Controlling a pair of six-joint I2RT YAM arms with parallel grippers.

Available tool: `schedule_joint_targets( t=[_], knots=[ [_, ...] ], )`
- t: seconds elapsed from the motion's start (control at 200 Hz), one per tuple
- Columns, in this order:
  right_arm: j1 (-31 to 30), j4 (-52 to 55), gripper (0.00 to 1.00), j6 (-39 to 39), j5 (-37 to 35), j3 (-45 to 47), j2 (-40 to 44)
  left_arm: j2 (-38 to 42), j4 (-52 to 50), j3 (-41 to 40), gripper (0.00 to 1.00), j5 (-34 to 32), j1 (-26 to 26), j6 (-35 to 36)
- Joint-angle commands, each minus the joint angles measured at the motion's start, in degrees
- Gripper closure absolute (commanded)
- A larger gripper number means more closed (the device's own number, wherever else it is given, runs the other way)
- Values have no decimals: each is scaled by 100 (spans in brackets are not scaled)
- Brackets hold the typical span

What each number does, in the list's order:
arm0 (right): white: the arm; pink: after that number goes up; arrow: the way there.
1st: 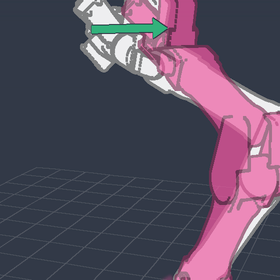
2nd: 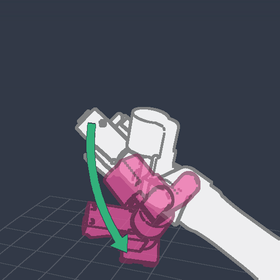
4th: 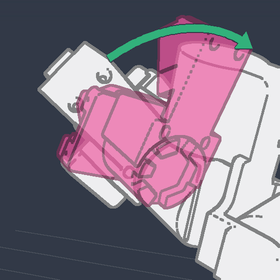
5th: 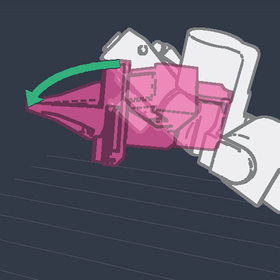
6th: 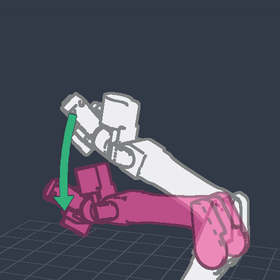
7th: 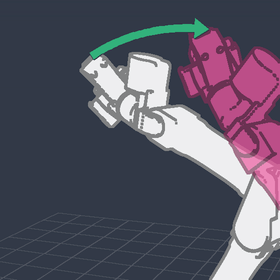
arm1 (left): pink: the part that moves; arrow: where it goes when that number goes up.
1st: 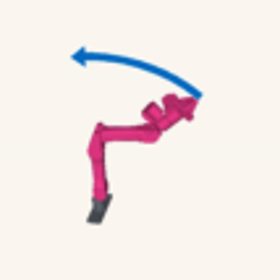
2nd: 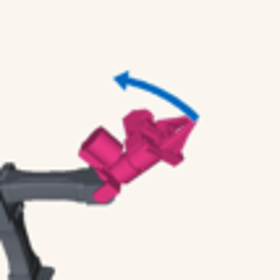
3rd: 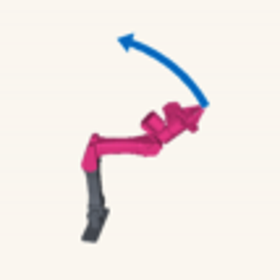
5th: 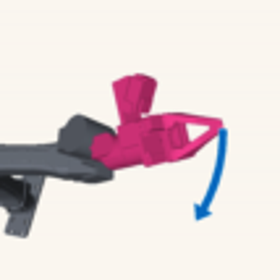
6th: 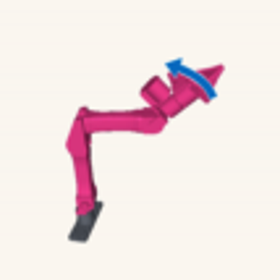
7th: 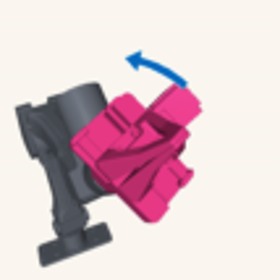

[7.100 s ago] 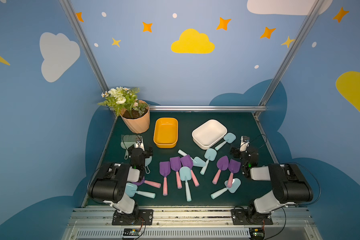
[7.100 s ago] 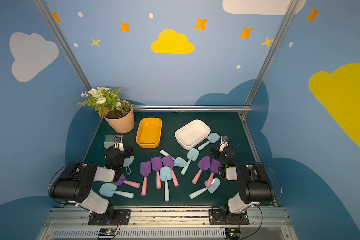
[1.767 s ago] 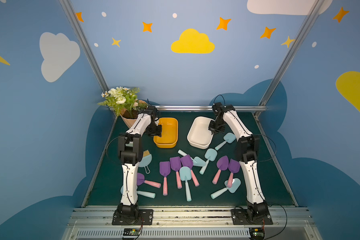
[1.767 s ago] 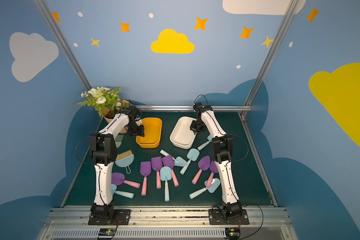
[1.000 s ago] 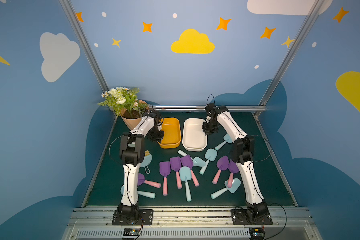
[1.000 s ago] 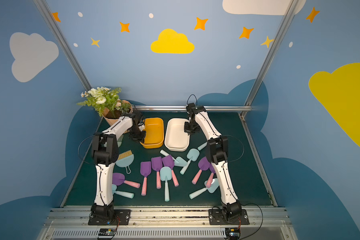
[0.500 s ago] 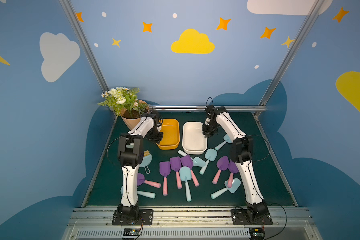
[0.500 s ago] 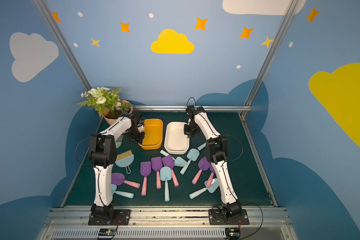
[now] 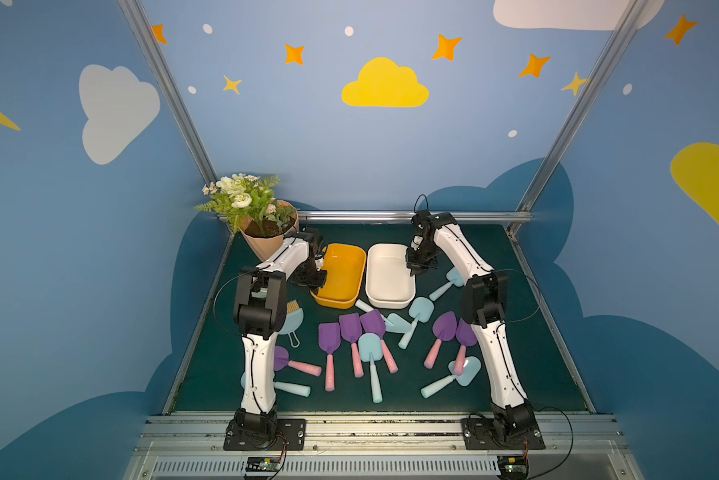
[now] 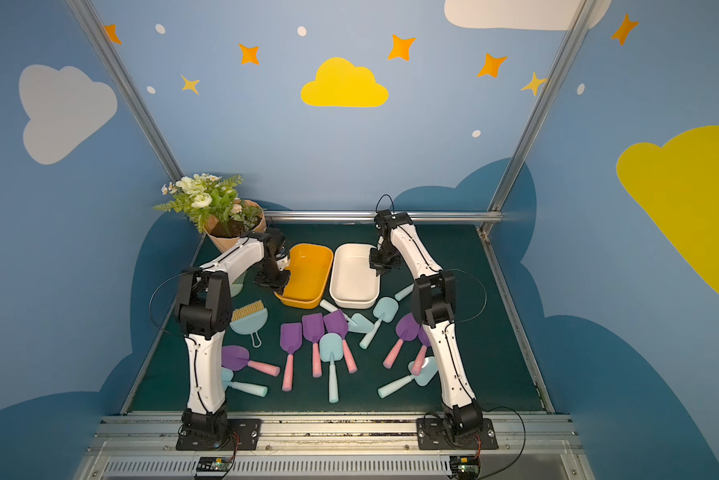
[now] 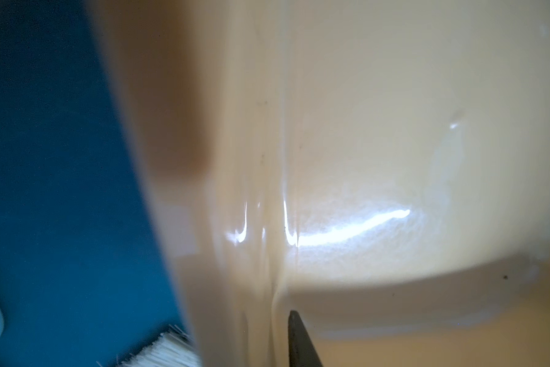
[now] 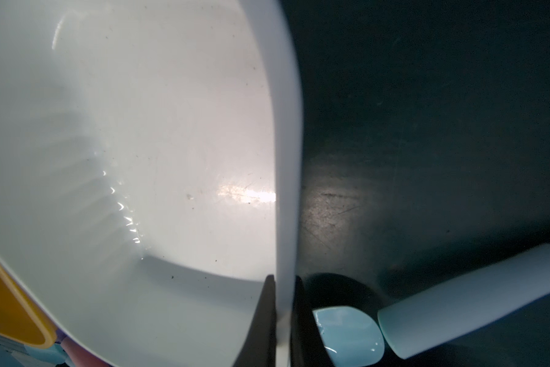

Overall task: Sort the small shovels by color and place them into the storage box
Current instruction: Adjust the storage box at the center of the board.

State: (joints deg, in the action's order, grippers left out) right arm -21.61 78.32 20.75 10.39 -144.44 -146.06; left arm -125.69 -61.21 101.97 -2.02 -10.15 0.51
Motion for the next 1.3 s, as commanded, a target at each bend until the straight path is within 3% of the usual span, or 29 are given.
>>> schedule_joint_targets(
  t=[0.0, 0.125, 0.225, 0.31, 0.405, 0.591, 0.721, 0.901, 1.296],
  knots=[
    [30, 161, 100, 7, 42, -155, -45, 333, -62, -122, 97, -22, -61, -81],
    [34, 166, 100, 19, 59, -155, -54, 382, -13, -226, 95, -65, -83, -190],
    [34, 166, 100, 32, 77, -155, -63, 446, 35, -239, 72, -187, -92, -283],
    [42, 165, 98, 30, 76, -159, -55, 524, 72, -203, 66, -288, -92, -347],
    [45, 165, 96, 34, 76, -155, -54, 635, 96, -140, 65, -300, -88, -398],
    [42, 151, 89, 34, 61, -158, -28, 770, 106, 10, 70, -264, -84, -464],
    [53, 132, 75, 49, 51, -157, 15, 578, 71, 191, 77, -229, -83, -455],
    [60, 144, 55, -2, -4, -155, 84, 574, 50, 262, 97, -407, -75, -473],
    [69, 122, 46, 198, -108, -145, 375, 1346, 84, 156, 97, -323, -75, -599]
  ],
)
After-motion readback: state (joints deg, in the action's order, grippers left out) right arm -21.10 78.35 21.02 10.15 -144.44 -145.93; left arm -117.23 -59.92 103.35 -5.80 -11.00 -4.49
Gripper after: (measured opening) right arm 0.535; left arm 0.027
